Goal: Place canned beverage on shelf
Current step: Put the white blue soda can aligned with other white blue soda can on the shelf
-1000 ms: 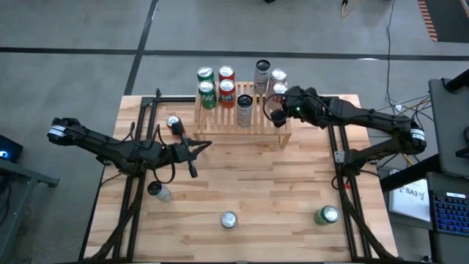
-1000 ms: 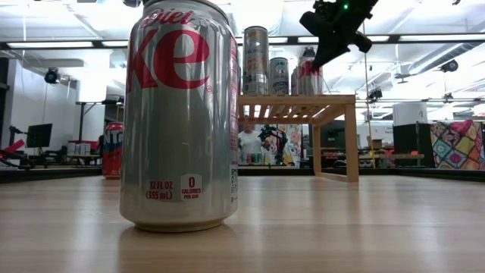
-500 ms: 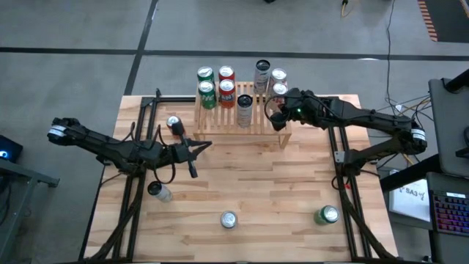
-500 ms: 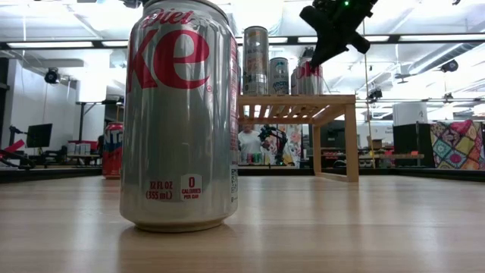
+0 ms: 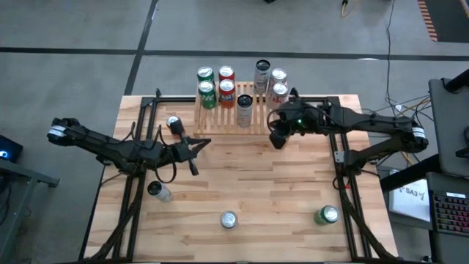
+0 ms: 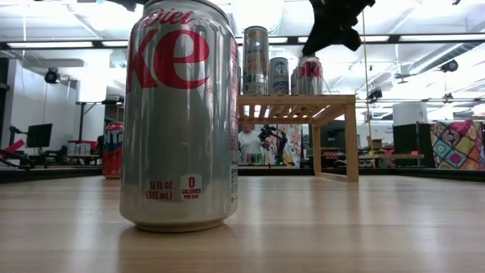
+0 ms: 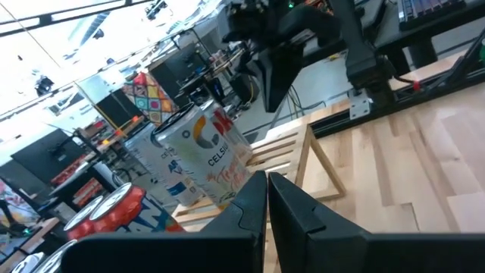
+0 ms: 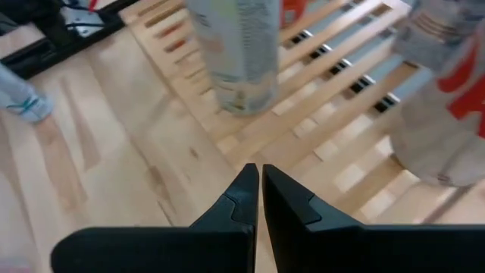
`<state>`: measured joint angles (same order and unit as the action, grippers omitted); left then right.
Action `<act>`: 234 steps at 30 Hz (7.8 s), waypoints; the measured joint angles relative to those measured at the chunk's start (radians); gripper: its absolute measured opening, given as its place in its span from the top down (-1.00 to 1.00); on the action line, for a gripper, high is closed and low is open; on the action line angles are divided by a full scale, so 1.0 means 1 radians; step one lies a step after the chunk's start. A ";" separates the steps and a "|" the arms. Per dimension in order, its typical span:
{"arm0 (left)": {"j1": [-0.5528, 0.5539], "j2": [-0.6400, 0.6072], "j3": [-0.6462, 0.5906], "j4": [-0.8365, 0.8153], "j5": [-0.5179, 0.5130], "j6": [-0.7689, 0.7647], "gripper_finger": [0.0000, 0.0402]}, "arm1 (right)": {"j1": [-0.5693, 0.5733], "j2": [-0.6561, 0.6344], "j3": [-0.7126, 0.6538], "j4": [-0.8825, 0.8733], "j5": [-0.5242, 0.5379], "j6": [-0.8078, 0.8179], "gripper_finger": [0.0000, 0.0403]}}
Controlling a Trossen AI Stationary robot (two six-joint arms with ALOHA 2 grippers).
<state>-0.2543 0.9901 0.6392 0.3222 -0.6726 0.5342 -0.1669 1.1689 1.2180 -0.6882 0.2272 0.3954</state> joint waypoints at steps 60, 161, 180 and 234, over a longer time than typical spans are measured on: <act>-0.242 0.051 0.342 -0.998 0.192 -0.831 1.00 | 0.082 0.223 -0.012 0.406 -0.209 -0.187 0.95; -0.661 0.255 0.556 -1.869 0.438 -1.645 -0.59 | 0.156 0.224 -0.012 0.432 -0.203 -0.187 0.95; -0.668 0.238 0.494 -1.749 0.429 -1.650 -0.59 | 0.156 0.224 -0.012 0.432 -0.203 -0.187 0.95; -0.670 0.237 0.528 -1.804 0.429 -1.780 -0.59 | 0.176 0.275 -0.017 0.432 -0.202 -0.198 0.95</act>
<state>-0.9241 1.2266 1.1667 -1.4815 -0.2436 -1.2458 0.0090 1.4437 1.2015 -0.2562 0.0254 0.1978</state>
